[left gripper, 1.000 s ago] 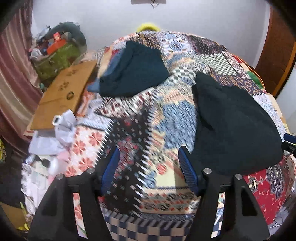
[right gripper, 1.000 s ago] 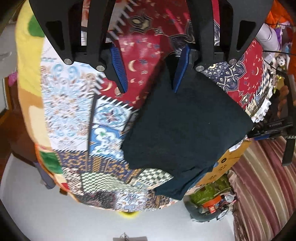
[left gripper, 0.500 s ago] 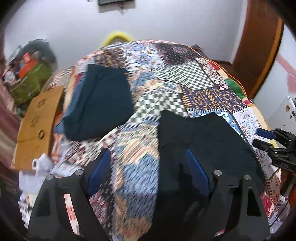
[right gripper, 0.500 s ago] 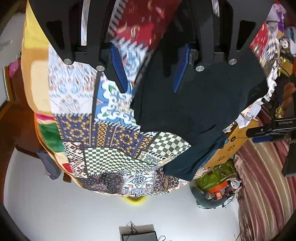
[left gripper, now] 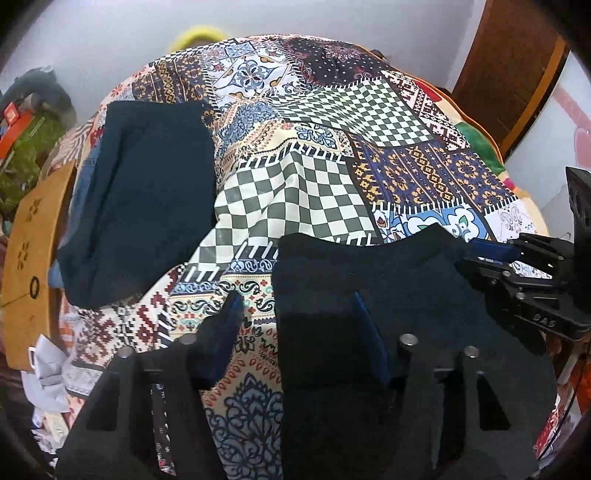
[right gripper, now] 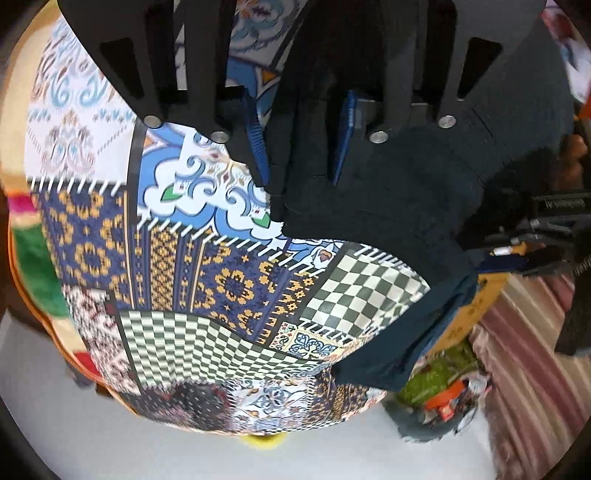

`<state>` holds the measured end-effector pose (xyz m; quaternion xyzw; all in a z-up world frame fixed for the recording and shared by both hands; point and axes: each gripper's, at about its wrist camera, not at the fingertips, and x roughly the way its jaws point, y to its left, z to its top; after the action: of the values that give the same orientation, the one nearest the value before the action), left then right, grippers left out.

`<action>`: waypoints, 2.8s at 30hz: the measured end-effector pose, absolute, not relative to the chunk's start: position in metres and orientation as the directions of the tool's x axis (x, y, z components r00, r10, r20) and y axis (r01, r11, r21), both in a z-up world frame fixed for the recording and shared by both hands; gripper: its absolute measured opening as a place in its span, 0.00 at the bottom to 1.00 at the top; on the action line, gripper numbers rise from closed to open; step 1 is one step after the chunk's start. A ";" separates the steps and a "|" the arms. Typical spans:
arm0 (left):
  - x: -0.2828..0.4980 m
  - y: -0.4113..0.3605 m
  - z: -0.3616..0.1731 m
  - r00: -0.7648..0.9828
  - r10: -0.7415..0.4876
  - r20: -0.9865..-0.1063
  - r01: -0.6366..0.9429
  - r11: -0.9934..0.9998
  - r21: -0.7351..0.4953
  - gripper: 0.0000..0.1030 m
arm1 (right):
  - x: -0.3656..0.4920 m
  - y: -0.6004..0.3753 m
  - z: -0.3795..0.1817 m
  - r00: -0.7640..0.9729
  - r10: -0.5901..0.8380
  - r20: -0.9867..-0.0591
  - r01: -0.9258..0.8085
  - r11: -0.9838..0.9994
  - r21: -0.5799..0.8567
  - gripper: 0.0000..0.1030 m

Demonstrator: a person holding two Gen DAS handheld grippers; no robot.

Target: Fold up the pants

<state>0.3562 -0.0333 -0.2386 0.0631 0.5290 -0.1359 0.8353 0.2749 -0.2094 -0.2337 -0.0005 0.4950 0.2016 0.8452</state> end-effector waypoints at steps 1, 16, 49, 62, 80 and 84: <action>0.356 -0.033 -0.241 0.407 -0.161 -0.899 0.290 0.956 -0.040 0.58 | 0.276 -0.208 -0.235 0.428 0.331 -0.841 -0.355 0.917 0.181 0.24; 0.345 -0.033 -0.226 0.453 -0.126 -0.882 0.280 0.960 0.006 0.58 | 0.268 -0.207 -0.221 0.438 0.300 -0.847 -0.338 0.928 0.154 0.22; 0.326 -0.035 -0.253 0.118 -0.377 -0.919 0.237 0.909 -0.343 0.80 | 0.220 -0.231 -0.247 0.275 0.589 -0.760 -0.190 0.808 0.557 0.67; 0.320 -0.025 -0.242 0.168 -0.395 -0.903 0.229 0.907 -0.354 0.43 | 0.224 -0.223 -0.232 0.278 0.561 -0.780 -0.248 0.826 0.506 0.25; 0.313 0.018 -0.143 0.440 -0.388 -0.810 0.268 0.917 -0.294 0.25 | 0.251 -0.180 -0.144 0.460 0.539 -0.706 -0.410 0.834 0.369 0.19; 0.322 0.042 -0.111 0.528 -0.364 -0.767 0.248 0.930 -0.271 0.25 | 0.271 -0.158 -0.115 0.503 0.547 -0.670 -0.463 0.824 0.326 0.19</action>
<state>0.3219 0.0419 -0.1110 -0.0643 0.4531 -0.1756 0.8716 0.2706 -0.1580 -0.1150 0.0519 0.4045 0.2918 0.8652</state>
